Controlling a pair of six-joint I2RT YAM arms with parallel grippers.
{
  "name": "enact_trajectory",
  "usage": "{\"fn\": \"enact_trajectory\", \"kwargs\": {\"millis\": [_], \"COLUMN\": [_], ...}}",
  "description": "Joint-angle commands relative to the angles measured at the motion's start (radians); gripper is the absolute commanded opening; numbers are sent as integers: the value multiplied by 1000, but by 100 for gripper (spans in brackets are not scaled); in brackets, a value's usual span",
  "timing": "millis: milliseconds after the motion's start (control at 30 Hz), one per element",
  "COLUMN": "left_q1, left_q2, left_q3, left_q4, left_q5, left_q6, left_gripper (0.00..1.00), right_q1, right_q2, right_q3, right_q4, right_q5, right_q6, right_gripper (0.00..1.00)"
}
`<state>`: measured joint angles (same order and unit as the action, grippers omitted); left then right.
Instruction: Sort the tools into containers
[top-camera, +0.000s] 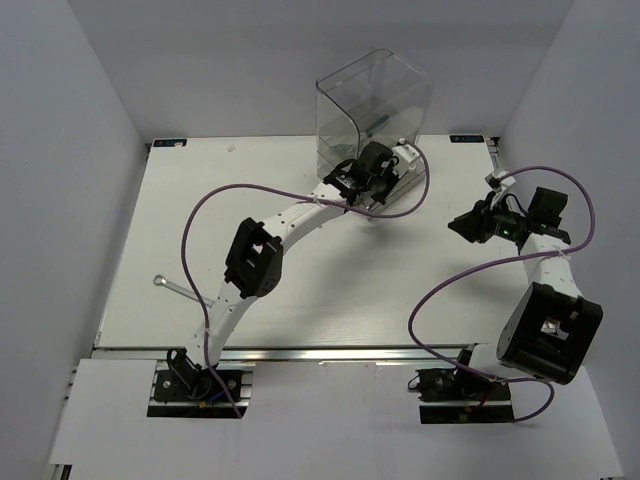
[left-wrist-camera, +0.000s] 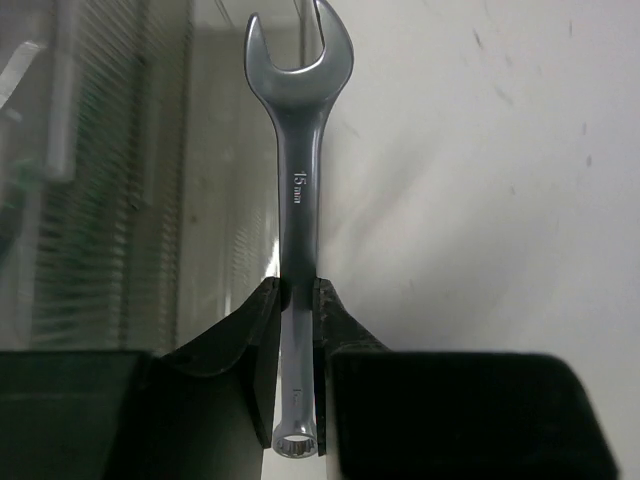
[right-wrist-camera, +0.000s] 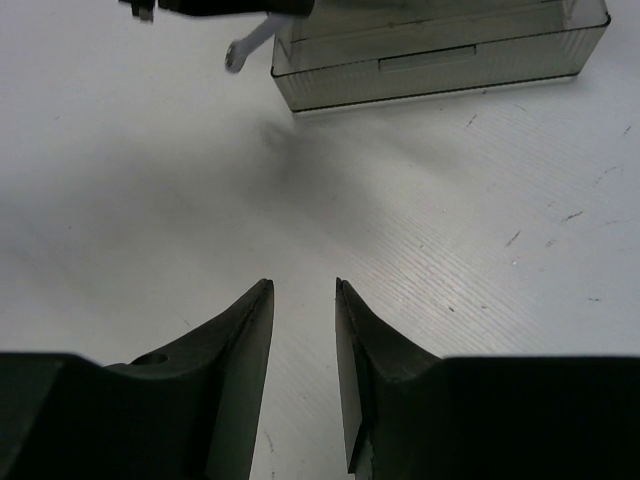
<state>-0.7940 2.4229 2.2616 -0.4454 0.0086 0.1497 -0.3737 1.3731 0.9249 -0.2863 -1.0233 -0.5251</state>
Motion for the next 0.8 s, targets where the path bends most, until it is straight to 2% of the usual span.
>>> {"fn": "enact_trajectory", "kwargs": {"millis": [0, 367, 767], "left_q1": [3, 3, 7], "left_q2": [-13, 34, 96], "left_q3": [85, 79, 82], "left_q4": [143, 303, 333], "left_q5": [-70, -133, -203], "left_q6": [27, 80, 134], "left_gripper": [0, 0, 0], "right_q1": [-5, -5, -5], "right_q2": [-11, -9, 0], "right_q3": [-14, -44, -47], "right_q4": [19, 16, 7], "right_q5": [-37, -49, -78], "right_q6": [13, 7, -6], "right_gripper": [37, 36, 36]}}
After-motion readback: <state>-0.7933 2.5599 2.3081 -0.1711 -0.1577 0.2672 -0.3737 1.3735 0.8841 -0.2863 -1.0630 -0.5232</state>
